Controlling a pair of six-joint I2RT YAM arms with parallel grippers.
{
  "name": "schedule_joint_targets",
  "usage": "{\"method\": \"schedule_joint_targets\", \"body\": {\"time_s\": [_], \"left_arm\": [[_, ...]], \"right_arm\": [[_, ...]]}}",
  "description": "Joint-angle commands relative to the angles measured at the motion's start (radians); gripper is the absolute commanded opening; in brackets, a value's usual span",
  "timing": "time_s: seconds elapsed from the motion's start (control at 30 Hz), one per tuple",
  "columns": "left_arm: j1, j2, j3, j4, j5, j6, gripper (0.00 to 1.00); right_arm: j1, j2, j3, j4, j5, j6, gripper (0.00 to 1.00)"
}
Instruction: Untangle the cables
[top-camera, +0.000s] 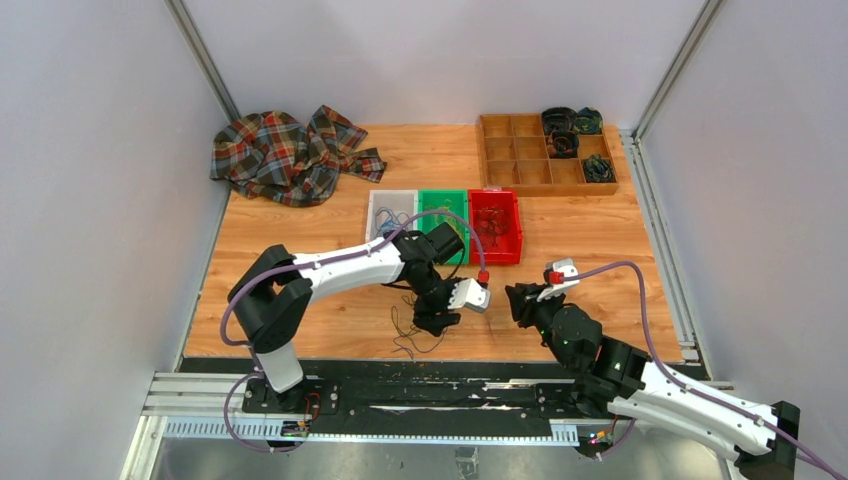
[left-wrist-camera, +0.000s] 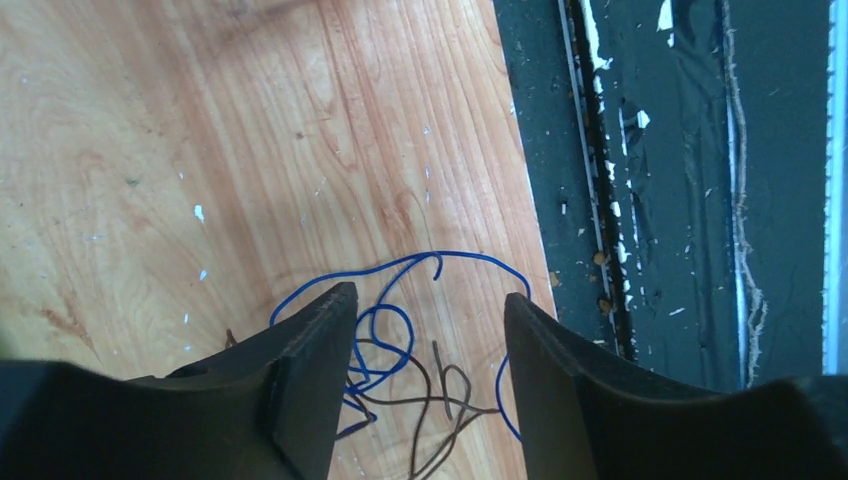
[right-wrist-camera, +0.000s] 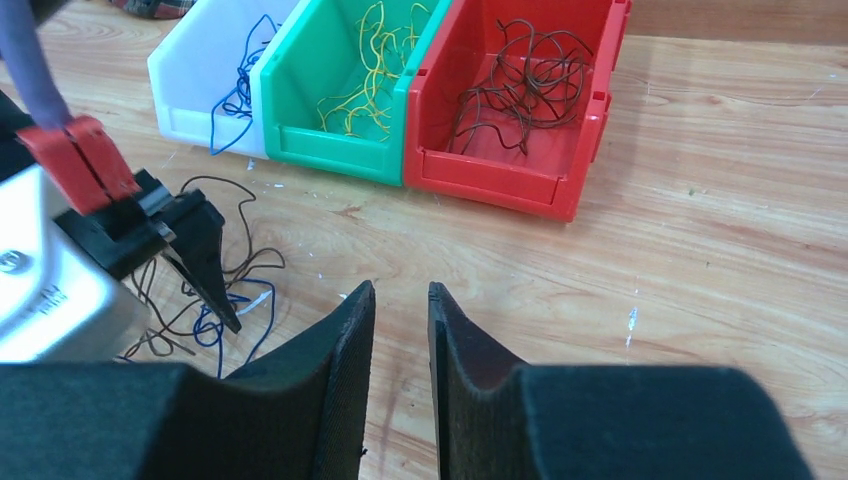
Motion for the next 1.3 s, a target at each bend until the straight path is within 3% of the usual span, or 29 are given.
{"method": "schedule_joint_targets", "body": {"time_s": [0.0,0.1,0.3,0.37,0.6,0.87,1.1,1.27], "left_arm": [[-0.02,0.035,-0.008,0.029,-0.04,0.018,0.57],[-0.023,0.046,-0.031,0.083,-0.073,0.005,0.46],[-0.023,-0.025,-0.016,0.096,-0.119,-0.035,0.06],[-0.023,-0.07,0.0,0.077,-0.143,-0.043,0.01],[-0.021,-0.2,0.131,-0.024,-0.196,-0.132,0.01],[0.002,-0.283,0.259,-0.06,-0.137,-0.326,0.01],[0.044,-0.284,0.352,-0.073,-0.022,-0.429,0.01],[0.074,-0.287,0.443,-0.111,0.071,-0.463,0.01]], "right_arm": [[-0.012,-0.009,0.007,-0.03,0.04,0.021,0.25],[-0.012,-0.004,0.009,-0.03,0.043,0.024,0.23],[-0.013,-0.021,0.006,-0.043,0.042,0.028,0.18],[-0.013,-0.027,0.003,-0.042,0.047,0.033,0.17],[-0.014,-0.032,0.003,-0.016,0.02,0.025,0.17],[-0.014,0.009,0.031,0.15,-0.208,-0.051,0.49],[-0.013,0.159,0.108,0.272,-0.374,-0.084,0.56],[-0.012,0.24,0.136,0.359,-0.37,-0.115,0.57]]}}
